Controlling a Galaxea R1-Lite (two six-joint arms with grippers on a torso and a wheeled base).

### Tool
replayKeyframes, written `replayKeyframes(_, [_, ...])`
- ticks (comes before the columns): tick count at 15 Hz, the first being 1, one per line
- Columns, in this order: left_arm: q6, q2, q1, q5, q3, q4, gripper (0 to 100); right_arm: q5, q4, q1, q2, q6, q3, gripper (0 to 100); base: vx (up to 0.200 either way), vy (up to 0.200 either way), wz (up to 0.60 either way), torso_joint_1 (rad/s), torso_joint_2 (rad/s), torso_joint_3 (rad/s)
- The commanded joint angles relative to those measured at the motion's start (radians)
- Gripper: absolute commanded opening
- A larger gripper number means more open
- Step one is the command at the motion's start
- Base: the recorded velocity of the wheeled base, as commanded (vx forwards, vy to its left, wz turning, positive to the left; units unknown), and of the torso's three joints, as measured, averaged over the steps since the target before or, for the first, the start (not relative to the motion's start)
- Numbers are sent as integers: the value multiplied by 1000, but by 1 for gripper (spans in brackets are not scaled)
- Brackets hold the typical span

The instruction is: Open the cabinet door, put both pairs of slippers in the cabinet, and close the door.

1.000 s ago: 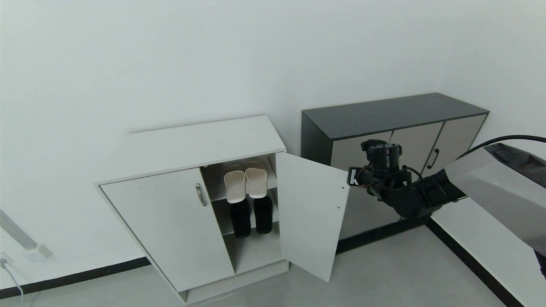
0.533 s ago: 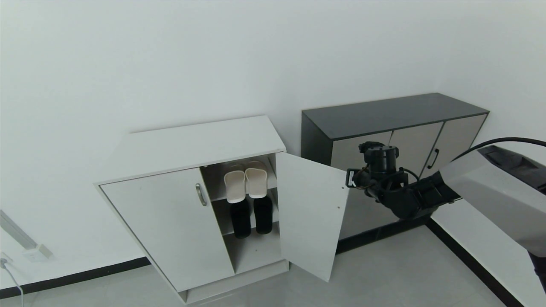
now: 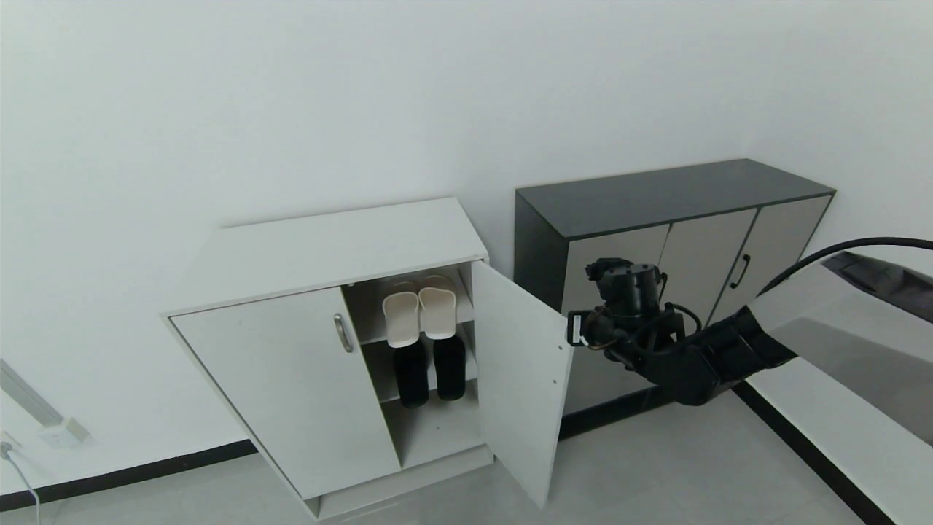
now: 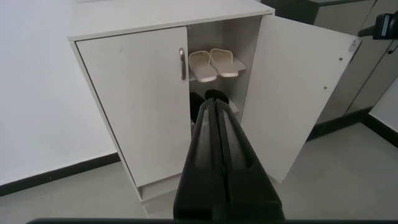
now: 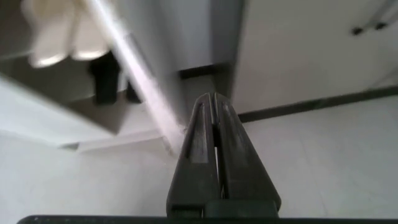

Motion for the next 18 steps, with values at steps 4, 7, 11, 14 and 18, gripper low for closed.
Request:
replayKeyframes(4, [0, 1, 0, 0, 0, 0, 0, -1, -117, 137, -155, -31, 194, 0, 0, 0, 0, 0, 0, 0])
replayKeyframes(7, [0, 1, 0, -1, 0, 0, 0, 1, -154, 162, -167, -71, 236, 0, 0, 0, 0, 0, 0, 0])
replayKeyframes(11, [0, 1, 0, 0, 0, 0, 0, -1, -158, 169, -166, -85, 240, 0, 0, 0, 0, 0, 0, 0])
replayKeyframes(14, [0, 1, 0, 0, 0, 1, 0, -2, -158, 179, -166, -87, 245, 0, 0, 0, 400, 2, -2, 2])
replayKeyframes(18, [0, 1, 0, -1, 0, 0, 0, -1, -158, 179, -163, -85, 246, 0, 0, 0, 600, -4, 2, 1])
